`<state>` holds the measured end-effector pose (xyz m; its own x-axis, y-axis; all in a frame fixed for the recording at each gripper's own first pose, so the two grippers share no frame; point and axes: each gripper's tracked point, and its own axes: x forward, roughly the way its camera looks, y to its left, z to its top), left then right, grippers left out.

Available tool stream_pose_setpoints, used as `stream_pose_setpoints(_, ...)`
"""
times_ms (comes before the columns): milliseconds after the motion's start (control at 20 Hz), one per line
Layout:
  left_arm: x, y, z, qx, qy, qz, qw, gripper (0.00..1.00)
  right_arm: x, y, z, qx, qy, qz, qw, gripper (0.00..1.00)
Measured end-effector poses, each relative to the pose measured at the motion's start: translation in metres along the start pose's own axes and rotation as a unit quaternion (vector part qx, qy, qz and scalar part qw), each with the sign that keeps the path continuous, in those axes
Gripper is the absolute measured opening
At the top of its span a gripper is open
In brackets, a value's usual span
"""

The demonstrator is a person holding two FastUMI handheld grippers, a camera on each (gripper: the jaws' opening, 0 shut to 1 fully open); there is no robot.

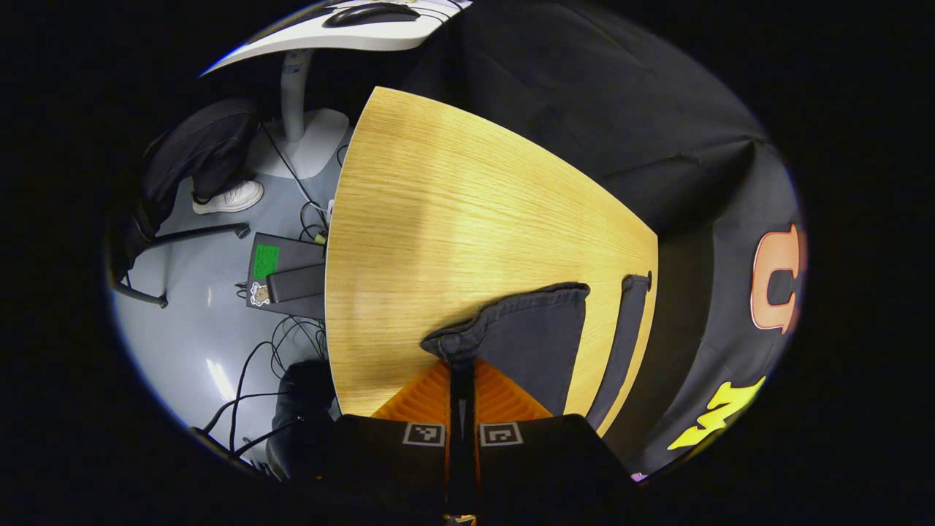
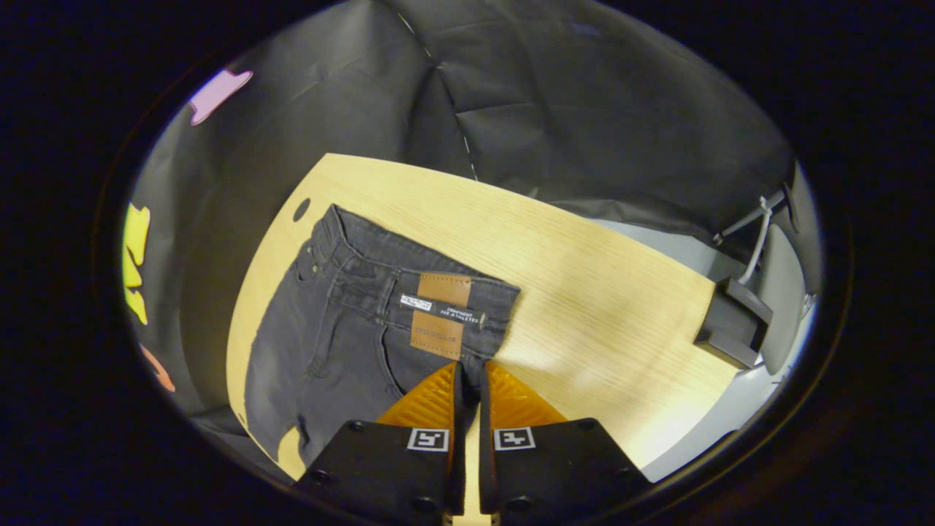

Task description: Grasp the waist and the cuffs of the jeans and fold them to make the two legs overlap; first hold the waist and fold one-third of the jeans toward the cuffs, then hold the cuffs and fold the remaining one-third in the same direction to finish folding.

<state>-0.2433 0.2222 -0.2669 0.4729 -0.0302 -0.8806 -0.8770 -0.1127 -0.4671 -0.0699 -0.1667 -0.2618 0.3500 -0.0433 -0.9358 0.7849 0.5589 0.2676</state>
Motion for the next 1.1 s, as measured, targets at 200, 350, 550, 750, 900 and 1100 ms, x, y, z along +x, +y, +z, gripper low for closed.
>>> stream_pose_setpoints(200,-0.009,-0.017,0.0,-0.023,0.009,-0.017,1.0,0.03,-0.022,0.016,0.011,0.007,-0.005,0.045,0.999,0.08)
stream_pose_setpoints(350,-0.019,-0.047,0.001,-0.034,0.017,-0.045,0.998,0.03,-0.041,0.047,0.023,0.038,0.0,0.1,0.994,0.08)
stream_pose_setpoints(550,-0.034,-0.12,0.008,-0.049,0.036,-0.097,0.993,0.03,-0.057,0.086,0.044,0.061,0.003,0.157,0.986,0.08)
stream_pose_setpoints(750,-0.034,-0.189,0.007,-0.025,0.049,-0.132,0.99,0.03,-0.062,0.126,0.064,0.064,0.003,0.197,0.978,0.08)
stream_pose_setpoints(900,-0.024,-0.227,0.009,-0.019,0.058,-0.142,0.988,0.03,-0.059,0.151,0.074,0.067,0.005,0.213,0.975,0.08)
stream_pose_setpoints(1100,0.011,-0.27,0.009,-0.017,0.067,-0.139,0.988,0.03,-0.043,0.183,0.09,0.066,0.003,0.22,0.973,0.04)
